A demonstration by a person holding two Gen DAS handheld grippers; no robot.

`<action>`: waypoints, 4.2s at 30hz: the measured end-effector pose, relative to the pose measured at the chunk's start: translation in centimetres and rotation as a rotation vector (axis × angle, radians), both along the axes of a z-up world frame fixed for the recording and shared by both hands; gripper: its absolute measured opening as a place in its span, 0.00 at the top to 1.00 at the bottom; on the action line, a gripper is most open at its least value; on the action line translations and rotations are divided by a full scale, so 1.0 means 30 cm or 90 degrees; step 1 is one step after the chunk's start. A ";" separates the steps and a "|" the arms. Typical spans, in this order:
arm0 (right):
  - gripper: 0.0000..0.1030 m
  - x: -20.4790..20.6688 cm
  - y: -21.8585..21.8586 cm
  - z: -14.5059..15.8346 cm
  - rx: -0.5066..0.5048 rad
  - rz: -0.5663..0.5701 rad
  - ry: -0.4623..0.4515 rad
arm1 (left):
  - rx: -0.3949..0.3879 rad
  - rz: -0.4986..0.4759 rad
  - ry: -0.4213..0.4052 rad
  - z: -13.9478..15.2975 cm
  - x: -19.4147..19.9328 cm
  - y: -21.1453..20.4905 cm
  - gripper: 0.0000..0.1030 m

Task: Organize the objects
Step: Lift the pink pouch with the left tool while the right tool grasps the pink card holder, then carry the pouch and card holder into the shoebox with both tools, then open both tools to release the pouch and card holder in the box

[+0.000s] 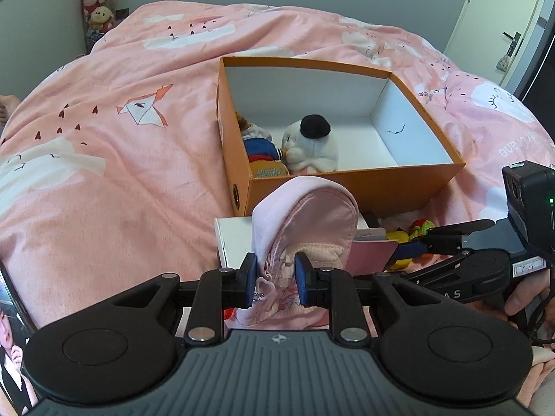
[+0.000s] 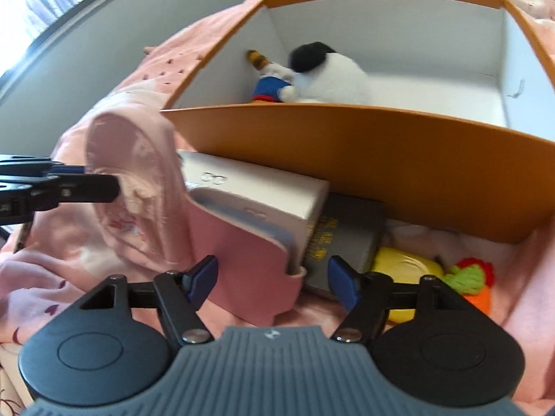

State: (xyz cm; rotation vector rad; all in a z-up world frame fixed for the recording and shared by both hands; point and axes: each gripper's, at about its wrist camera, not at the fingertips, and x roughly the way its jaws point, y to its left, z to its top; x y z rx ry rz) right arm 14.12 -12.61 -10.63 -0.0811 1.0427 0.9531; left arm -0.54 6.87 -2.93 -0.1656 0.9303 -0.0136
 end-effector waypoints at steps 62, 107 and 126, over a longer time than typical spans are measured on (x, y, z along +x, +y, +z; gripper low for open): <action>0.81 0.424 -0.138 0.365 0.042 -0.188 -0.028 | -0.161 0.030 -0.083 0.186 0.449 0.087 0.75; 0.58 0.438 -0.131 0.389 -0.212 -0.082 -0.205 | -0.401 0.026 0.129 -0.130 0.686 -0.082 0.75; 0.71 0.478 -0.021 0.180 -0.166 -0.033 -0.077 | -0.278 -0.004 0.162 -0.162 0.659 -0.090 0.64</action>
